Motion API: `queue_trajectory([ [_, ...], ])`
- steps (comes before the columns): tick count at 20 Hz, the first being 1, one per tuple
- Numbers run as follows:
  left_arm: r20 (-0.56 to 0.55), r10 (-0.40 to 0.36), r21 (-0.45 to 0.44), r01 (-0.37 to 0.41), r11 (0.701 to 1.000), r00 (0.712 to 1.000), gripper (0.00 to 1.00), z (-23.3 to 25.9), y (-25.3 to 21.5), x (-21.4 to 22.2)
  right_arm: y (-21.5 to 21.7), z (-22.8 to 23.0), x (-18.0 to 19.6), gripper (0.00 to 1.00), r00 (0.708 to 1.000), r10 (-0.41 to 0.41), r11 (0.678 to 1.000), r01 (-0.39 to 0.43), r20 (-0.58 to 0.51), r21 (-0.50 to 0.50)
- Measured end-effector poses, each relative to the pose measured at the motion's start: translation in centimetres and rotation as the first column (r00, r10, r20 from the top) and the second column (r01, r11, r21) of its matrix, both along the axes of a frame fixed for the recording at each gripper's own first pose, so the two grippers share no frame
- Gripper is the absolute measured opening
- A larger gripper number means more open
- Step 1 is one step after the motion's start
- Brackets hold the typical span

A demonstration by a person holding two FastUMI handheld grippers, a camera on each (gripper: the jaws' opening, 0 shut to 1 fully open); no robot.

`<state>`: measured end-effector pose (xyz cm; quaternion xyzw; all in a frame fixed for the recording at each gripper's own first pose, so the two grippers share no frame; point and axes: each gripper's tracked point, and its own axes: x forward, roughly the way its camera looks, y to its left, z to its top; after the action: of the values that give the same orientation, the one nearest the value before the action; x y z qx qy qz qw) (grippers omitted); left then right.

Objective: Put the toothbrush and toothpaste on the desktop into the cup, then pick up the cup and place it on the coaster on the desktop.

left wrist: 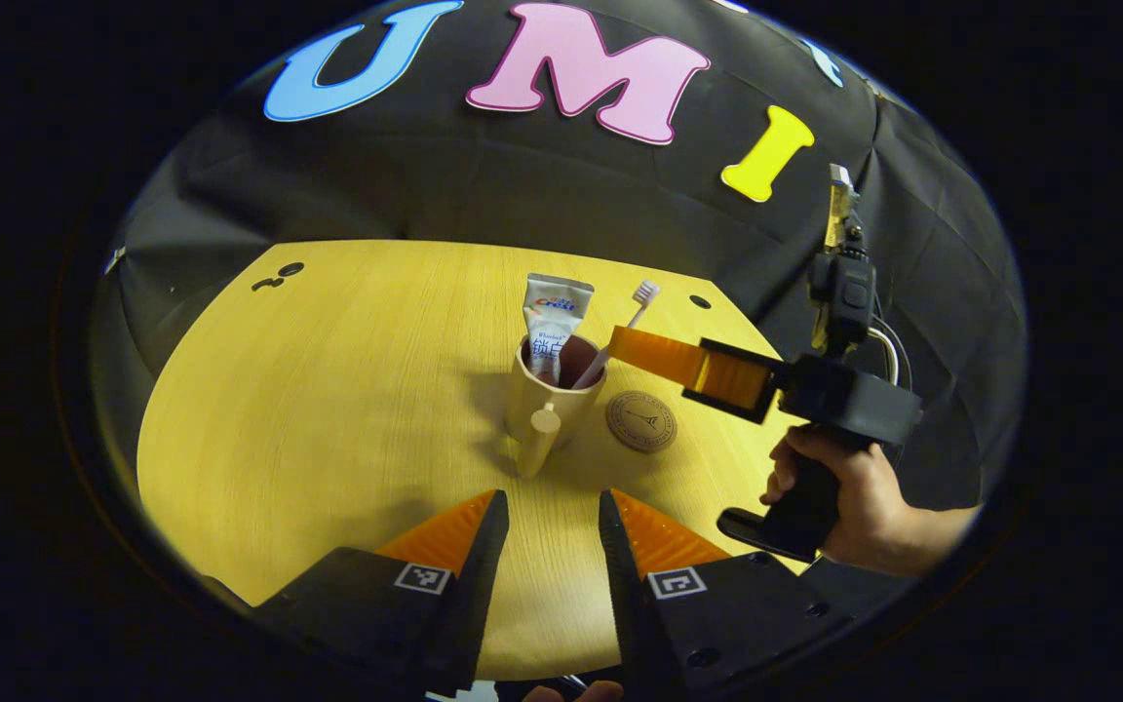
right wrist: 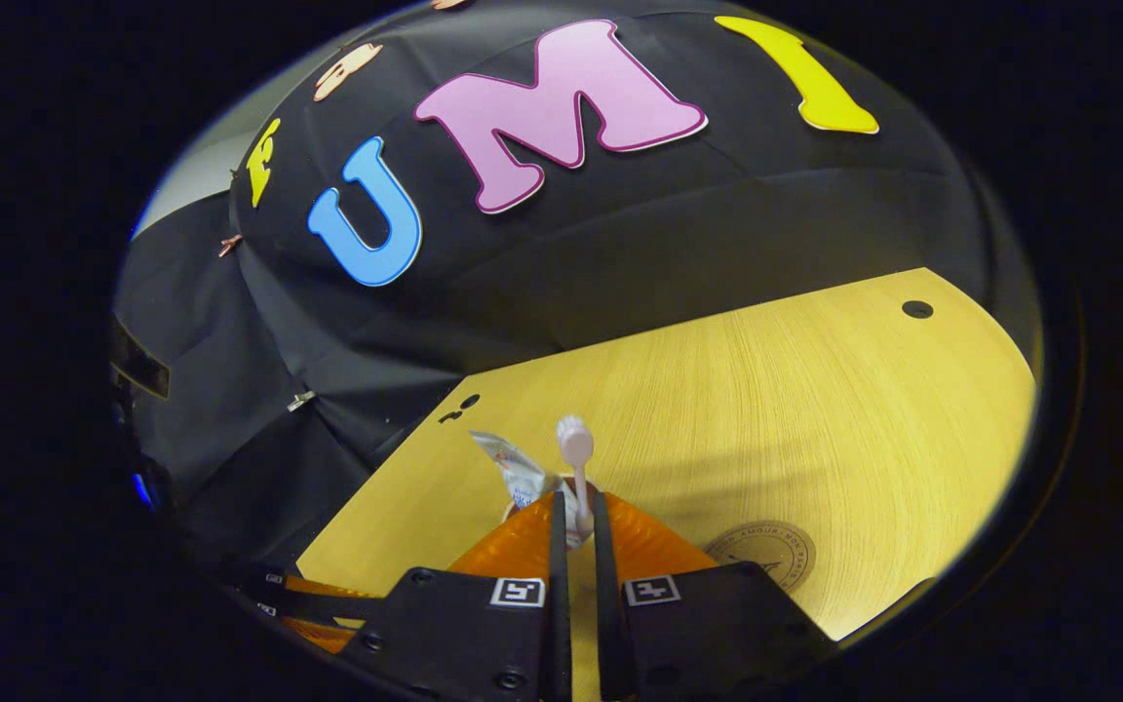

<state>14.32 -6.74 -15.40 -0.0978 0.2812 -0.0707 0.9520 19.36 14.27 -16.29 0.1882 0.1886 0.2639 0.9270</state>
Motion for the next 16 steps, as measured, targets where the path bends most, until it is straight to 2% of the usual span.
queue_trajectory([
  [7, -0.053, -0.046, 0.022, 0.047, 0.999, 0.998, 0.59, -1.2, -0.6, 2.4, -4.0, -1.4, -3.8, 0.18, 0.999, -0.007, 1.000, 0.006, -0.045, -0.031],
  [8, -0.073, -0.055, 0.028, 0.057, 0.998, 0.996, 0.59, -1.6, -0.7, 2.7, -5.0, -1.8, -4.6, 0.01, 0.999, -0.007, 0.999, 0.005, -0.053, -0.046],
  [9, -0.093, -0.063, 0.033, 0.066, 0.997, 0.994, 0.59, -1.9, -0.7, 3.0, -6.0, -2.3, -5.4, 0.18, 0.998, -0.008, 0.998, 0.004, -0.064, -0.055],
  [10, -0.111, -0.068, 0.039, 0.072, 0.997, 0.991, 0.59, -2.2, -0.7, 3.2, -7.1, -2.6, -6.3, 0.21, 0.997, -0.012, 0.998, 0.007, -0.076, -0.062],
  [13, -0.178, -0.101, 0.054, 0.113, 0.992, 0.979, 0.59, -3.1, -0.8, 4.2, -10.3, -4.1, -8.9, 0.22, 0.994, -0.034, 0.994, 0.023, -0.105, -0.103],
  [14, -0.198, -0.108, 0.070, 0.124, 0.990, 0.974, 0.59, -3.3, -0.8, 4.7, -11.5, -4.7, -10.0, 0.05, 0.992, -0.044, 0.993, 0.031, -0.117, -0.115],
  [15, -0.217, -0.112, 0.090, 0.134, 0.987, 0.970, 0.59, -3.5, -0.5, 5.2, -12.7, -5.2, -10.9, 0.21, 0.990, -0.059, 0.991, 0.043, -0.130, -0.125],
  [16, -0.234, -0.112, 0.106, 0.140, 0.984, 0.966, 0.59, -3.8, -0.3, 5.8, -13.5, -5.7, -11.7, 0.21, 0.987, -0.074, 0.990, 0.056, -0.145, -0.126],
])
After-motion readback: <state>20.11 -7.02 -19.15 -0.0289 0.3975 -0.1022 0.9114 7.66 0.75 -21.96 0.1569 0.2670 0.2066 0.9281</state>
